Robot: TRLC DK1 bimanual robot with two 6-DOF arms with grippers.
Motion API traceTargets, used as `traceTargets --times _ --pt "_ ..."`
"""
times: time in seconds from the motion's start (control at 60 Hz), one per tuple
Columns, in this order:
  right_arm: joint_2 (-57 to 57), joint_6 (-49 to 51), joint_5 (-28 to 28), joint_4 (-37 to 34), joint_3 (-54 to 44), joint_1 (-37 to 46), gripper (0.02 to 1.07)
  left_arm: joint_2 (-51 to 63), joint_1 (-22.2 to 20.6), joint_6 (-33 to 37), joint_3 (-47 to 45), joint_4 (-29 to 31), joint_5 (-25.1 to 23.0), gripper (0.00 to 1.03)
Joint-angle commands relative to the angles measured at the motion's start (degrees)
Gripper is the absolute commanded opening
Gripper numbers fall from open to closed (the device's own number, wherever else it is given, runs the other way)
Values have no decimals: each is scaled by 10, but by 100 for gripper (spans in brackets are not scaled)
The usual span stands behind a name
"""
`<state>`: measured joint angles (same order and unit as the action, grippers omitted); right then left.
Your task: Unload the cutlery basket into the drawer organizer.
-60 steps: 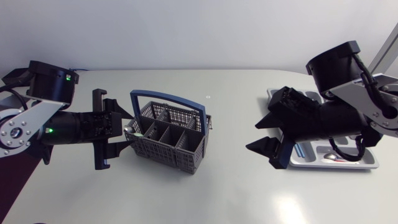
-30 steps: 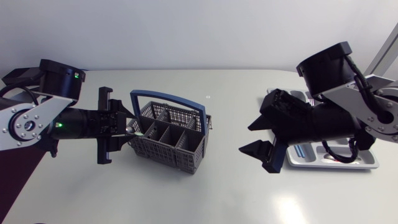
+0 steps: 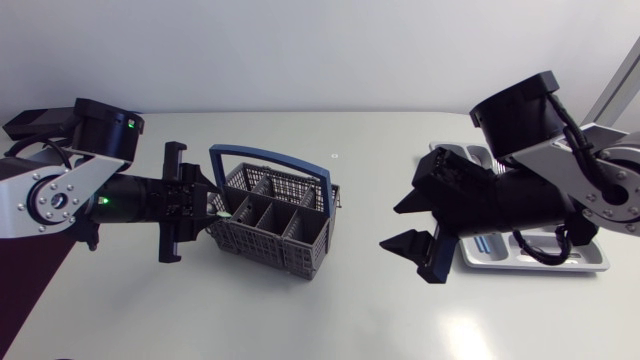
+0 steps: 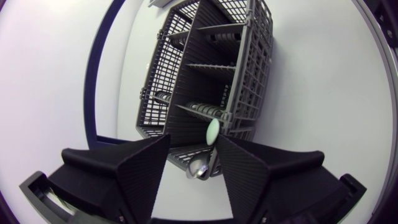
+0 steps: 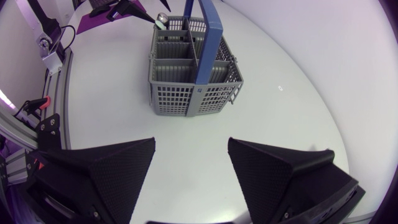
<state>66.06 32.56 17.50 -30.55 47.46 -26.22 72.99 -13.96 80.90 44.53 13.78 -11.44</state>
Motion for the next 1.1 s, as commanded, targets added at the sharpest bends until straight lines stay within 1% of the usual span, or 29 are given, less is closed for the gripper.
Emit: traceTargets --times 0.0,0.167,0.2,0.217,0.267,0.35,0.383,0.433,0.5,0.6,0.683,0.75,0.783,0.917,1.0,1.083 --pt "10 -15 -4 7 -19 -7 86 16 -5 24 12 -2 6 51" --pt "11 -15 -5 8 -24 -7 86 23 -17 27 22 0 13 51" --pt "10 -15 -5 9 -25 -7 86 25 -18 29 24 2 15 49" --pt "11 -15 -5 10 -26 -7 86 28 -20 34 26 5 16 46" --pt "10 -15 -5 12 -26 -7 86 31 -22 39 27 7 17 43" --pt "10 -14 -5 14 -28 -7 86 41 -28 51 30 7 20 33" --pt "11 -14 -5 15 -29 -7 86 46 -32 54 33 8 21 28" --pt "11 -13 -5 15 -31 -7 86 51 -34 61 36 8 24 24" --pt "11 -11 -5 15 -33 -6 86 56 -37 66 40 9 34 23" --pt "10 -8 -4 22 -38 -3 86 63 -40 69 49 12 43 12" --pt "9 -7 -4 23 -40 -1 88 65 -41 71 57 13 49 6" --pt "9 -5 -4 23 -42 -1 88 68 -43 69 65 17 57 6" --pt "7 -3 -4 23 -43 -1 88 68 -44 66 70 18 59 3" --pt "2 -2 -4 23 -46 1 88 70 -44 49 92 32 59 3" --pt "-2 -3 -4 23 -50 1 88 73 -44 41 105 49 59 3" --pt "-12 -5 -4 23 -53 1 88 63 -45 22 133 85 49 3"
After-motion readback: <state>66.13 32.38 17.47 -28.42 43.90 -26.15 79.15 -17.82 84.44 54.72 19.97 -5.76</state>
